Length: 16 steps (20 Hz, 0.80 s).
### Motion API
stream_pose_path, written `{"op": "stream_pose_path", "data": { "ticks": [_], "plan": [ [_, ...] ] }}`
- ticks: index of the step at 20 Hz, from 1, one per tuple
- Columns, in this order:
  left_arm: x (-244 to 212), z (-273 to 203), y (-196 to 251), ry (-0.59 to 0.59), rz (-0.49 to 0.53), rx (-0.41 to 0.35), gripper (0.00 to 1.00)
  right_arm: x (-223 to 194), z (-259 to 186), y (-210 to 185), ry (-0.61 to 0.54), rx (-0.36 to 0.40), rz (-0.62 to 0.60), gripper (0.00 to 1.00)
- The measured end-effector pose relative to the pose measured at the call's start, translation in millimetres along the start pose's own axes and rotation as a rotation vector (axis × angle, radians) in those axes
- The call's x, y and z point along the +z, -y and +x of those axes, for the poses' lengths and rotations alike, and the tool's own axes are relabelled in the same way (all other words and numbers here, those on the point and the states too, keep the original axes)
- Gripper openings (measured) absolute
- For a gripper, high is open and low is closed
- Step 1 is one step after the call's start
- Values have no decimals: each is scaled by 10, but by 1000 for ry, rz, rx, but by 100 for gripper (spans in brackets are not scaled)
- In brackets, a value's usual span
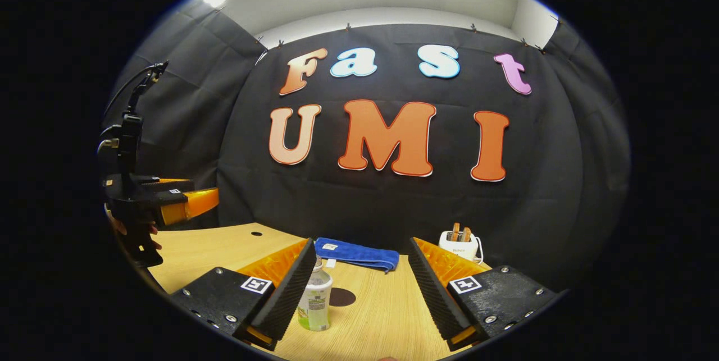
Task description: Open the teacup lid with one hand, grasp the water bottle and pour water into the teacup with the other hand; after pouring, place the water bottle on the coaster and then close the teacup lid.
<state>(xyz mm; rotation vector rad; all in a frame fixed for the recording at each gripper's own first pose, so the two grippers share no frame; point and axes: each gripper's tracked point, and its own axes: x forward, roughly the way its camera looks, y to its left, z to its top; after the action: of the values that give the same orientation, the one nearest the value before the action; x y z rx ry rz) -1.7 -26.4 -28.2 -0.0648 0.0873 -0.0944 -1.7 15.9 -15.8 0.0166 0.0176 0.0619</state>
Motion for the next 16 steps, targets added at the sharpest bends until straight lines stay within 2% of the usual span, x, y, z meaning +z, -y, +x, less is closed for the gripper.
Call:
{"op": "stream_pose_path", "data": {
  "ticks": [5, 6, 9, 16],
  "plan": [
    [-248, -19, 126, -49, -36, -78, 98, -112, -3, -96, -18, 34, 6, 99],
    [-304, -10, 146, -65, -45, -87, 96, -149, 5, -109, -23, 39, 6, 99],
    [-539, -23, 141, -103, -48, -101, 99, -241, 6, -154, -40, 52, 14, 99],
    [-1003, -4, 279, -173, -38, -165, 96, -545, 18, -210, -98, 63, 31, 99]
  ]
}}
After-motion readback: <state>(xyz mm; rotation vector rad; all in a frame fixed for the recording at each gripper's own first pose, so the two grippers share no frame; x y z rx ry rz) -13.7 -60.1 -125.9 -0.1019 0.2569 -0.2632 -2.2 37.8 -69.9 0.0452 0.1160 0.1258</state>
